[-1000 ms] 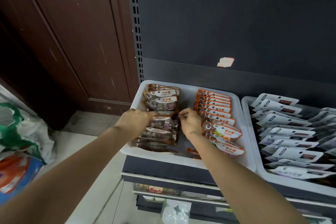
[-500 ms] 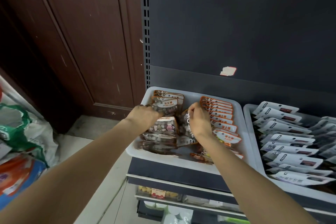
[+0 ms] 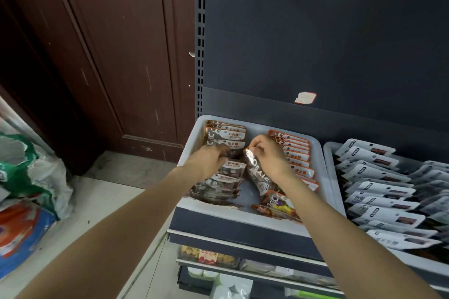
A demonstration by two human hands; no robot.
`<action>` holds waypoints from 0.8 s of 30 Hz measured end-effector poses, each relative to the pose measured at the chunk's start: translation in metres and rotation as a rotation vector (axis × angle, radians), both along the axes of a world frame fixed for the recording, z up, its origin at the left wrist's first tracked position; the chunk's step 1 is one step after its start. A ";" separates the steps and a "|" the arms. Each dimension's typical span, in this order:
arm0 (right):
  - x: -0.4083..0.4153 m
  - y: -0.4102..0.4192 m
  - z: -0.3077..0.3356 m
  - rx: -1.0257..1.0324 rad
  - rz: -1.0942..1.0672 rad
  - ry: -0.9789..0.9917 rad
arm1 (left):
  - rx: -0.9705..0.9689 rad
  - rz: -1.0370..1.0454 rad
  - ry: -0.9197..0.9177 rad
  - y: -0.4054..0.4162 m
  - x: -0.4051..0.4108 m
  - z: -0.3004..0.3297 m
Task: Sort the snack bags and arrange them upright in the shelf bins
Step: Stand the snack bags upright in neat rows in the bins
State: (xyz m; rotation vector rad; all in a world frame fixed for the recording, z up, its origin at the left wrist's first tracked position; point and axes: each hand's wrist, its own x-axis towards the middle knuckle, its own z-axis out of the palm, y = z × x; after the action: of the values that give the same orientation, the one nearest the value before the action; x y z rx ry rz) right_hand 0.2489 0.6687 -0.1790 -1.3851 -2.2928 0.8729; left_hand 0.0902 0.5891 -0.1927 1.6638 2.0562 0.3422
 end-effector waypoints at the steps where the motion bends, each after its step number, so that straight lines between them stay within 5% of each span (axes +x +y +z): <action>1: -0.004 0.002 0.002 0.004 0.031 -0.016 | 0.032 0.016 -0.095 0.003 0.002 0.000; 5: -0.015 0.008 0.007 0.011 0.028 0.008 | 0.076 0.121 -0.415 0.019 0.018 0.004; 9: -0.004 0.008 0.007 -0.028 -0.043 0.064 | 0.053 0.143 -0.274 0.034 0.025 0.005; 12: 0.022 0.004 0.009 -0.303 -0.029 0.203 | 0.062 0.216 -0.215 0.037 0.022 0.003; 14: 0.039 0.002 0.008 -0.357 0.087 0.063 | 0.124 0.364 -0.270 0.034 0.012 0.002; 17: 0.039 0.006 0.000 -0.212 0.089 -0.076 | 0.161 0.449 -0.274 0.025 -0.004 0.001; 21: 0.007 0.010 -0.004 0.065 0.044 -0.156 | 0.099 0.381 -0.120 0.008 -0.013 0.009; 24: -0.016 0.007 0.003 0.200 0.046 -0.229 | 0.225 0.271 0.045 0.002 -0.020 0.013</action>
State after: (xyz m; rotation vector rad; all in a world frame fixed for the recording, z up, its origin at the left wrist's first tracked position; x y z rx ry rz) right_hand 0.2329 0.6754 -0.1759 -1.4107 -2.5104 0.5018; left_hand 0.0706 0.5916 -0.1794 1.5255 2.3558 0.6531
